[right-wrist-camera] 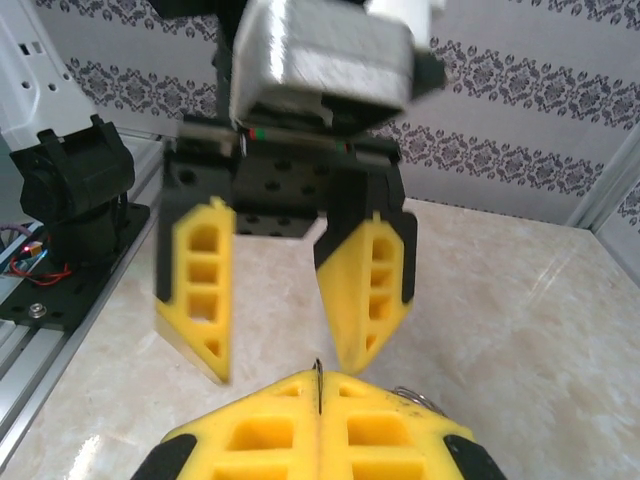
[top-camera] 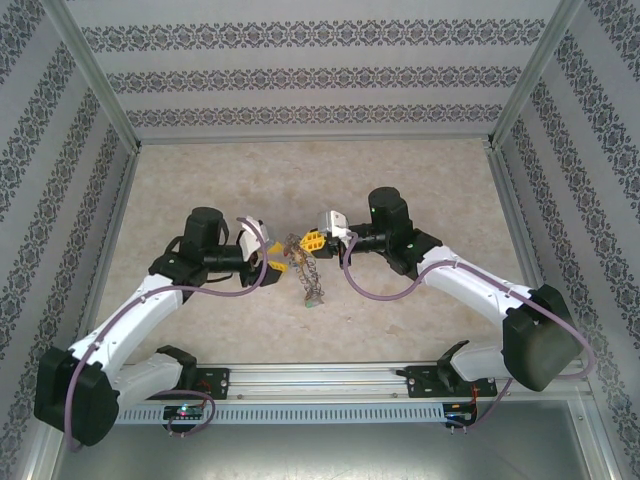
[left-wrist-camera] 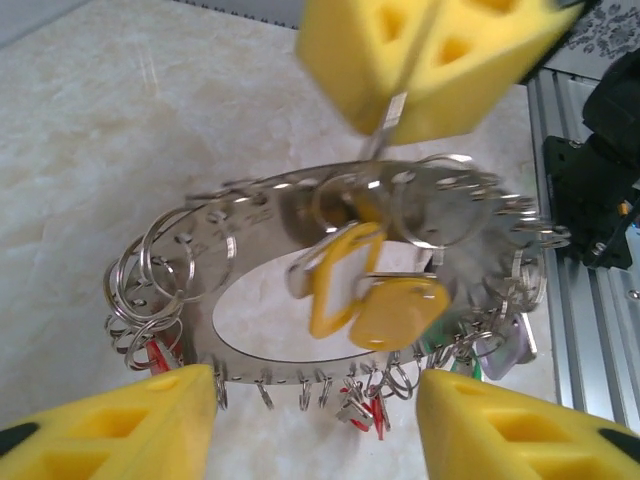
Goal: Put the keys on the keyring
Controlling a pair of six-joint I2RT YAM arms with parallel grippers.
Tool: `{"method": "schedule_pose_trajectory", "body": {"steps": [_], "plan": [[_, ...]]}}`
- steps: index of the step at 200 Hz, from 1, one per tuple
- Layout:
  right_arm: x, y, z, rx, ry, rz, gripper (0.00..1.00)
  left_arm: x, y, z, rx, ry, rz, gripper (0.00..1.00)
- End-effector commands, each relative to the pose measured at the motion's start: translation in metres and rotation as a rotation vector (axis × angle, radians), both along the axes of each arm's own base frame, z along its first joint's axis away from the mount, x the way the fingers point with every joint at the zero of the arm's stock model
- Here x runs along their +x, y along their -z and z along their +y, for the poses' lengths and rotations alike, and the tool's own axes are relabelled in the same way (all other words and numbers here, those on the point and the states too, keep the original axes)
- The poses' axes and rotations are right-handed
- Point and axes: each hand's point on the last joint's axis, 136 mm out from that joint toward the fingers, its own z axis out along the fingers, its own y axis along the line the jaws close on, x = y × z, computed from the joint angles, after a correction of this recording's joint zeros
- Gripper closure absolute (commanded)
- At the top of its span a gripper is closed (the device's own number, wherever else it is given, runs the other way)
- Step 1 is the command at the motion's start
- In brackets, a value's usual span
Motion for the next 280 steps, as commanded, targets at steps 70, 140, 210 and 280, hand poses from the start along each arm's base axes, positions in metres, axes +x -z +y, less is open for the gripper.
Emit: {"method": "schedule_pose_trajectory", "body": {"steps": [70, 140, 210, 280], "plan": [[-0.007, -0.030, 0.013, 0.057, -0.063, -0.093, 1.00, 0.005, -0.008, -0.020, -0.104, 0.035, -0.024, 0.62], [-0.010, -0.035, 0.017, 0.071, -0.083, -0.075, 1.00, 0.003, -0.015, -0.030, -0.140, 0.070, -0.148, 0.63], [-0.010, -0.033, 0.018, 0.066, -0.085, -0.072, 1.00, -0.019, -0.021, -0.038, -0.164, 0.190, -0.201, 0.55], [-0.012, -0.035, 0.018, 0.066, -0.088, -0.074, 1.00, -0.011, -0.015, -0.035, -0.118, 0.158, -0.236, 0.68]]}}
